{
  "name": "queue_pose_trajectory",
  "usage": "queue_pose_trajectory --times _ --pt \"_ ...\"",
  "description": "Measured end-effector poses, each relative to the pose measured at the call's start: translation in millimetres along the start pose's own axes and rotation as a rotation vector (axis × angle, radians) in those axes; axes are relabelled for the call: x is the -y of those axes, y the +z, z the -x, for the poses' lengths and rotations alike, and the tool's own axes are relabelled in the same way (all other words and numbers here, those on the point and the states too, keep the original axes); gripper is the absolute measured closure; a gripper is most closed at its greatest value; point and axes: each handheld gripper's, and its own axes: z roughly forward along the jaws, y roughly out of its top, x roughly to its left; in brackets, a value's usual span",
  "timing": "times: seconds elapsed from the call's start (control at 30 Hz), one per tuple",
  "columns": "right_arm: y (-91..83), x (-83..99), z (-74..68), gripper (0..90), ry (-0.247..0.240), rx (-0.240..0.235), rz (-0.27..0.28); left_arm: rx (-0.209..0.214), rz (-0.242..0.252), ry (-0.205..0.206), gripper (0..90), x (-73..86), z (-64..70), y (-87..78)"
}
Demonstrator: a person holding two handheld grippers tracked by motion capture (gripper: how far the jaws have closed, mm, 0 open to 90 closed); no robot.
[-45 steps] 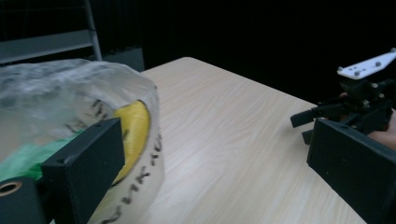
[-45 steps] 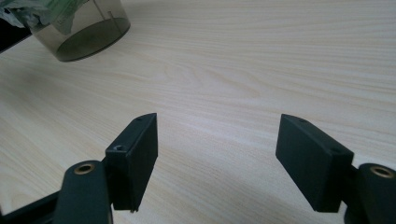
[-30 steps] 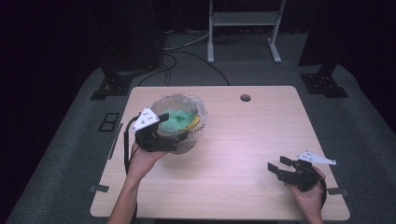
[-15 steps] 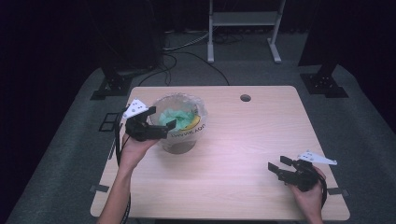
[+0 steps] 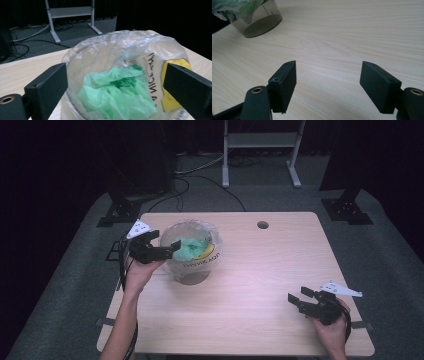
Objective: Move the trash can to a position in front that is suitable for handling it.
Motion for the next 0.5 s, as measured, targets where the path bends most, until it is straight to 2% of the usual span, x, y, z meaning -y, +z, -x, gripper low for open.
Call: queue_pose_trajectory --times 0.17,0.5 --pt "-0.8 -0.3 -0.7 28.8 -0.001 0.001 0.002 -0.029 -0.013 -0.011 7.4 0.6 -7.5 4.8" --pt "-2.5 -0.7 -0.4 28.8 -0.001 0.0 0.011 -0.05 -0.042 -0.06 16.4 10.1 -19.5 12.4"
